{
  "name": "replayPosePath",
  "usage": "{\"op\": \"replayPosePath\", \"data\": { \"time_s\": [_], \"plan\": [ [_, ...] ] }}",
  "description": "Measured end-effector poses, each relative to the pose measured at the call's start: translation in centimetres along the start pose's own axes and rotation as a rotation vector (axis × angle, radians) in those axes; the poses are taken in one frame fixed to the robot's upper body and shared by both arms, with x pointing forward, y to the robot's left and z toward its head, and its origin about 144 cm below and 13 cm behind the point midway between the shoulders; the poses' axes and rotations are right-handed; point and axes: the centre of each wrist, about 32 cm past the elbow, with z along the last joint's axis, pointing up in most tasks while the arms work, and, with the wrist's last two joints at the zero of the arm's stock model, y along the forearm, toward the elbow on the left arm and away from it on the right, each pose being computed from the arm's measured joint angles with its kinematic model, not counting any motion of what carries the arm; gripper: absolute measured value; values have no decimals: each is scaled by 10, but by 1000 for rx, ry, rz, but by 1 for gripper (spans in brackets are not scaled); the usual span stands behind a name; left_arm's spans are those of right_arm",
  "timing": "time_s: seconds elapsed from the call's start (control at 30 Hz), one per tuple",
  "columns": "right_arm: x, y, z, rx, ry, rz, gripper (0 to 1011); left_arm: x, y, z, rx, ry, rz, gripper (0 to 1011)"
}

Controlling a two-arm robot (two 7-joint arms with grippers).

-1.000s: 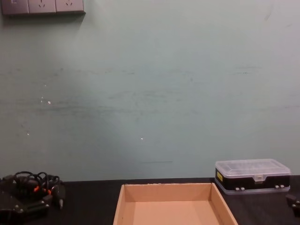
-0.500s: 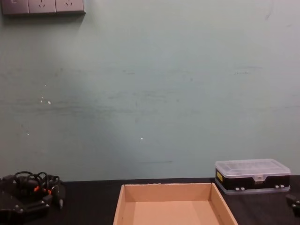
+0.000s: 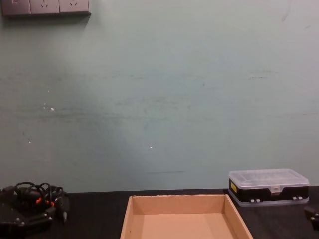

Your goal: Use one hand to pick up the angle iron from the table and place it into the box.

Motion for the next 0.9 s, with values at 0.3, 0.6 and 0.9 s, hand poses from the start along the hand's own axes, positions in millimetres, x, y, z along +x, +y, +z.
{"op": "replayPosePath", "data": {
  "time_s": [0.3, 0.6, 0.9],
  "plan": [
    [0, 0, 0, 0, 0, 0, 1003, 0, 0, 0, 0, 0, 0, 1011],
    [3, -5, 6, 19, 14, 16, 1003, 0, 0, 0, 0, 0, 0, 1011],
    [1, -34, 36, 6, 79, 125, 1003, 0, 0, 0, 0, 0, 0, 1011]
  ]
}}
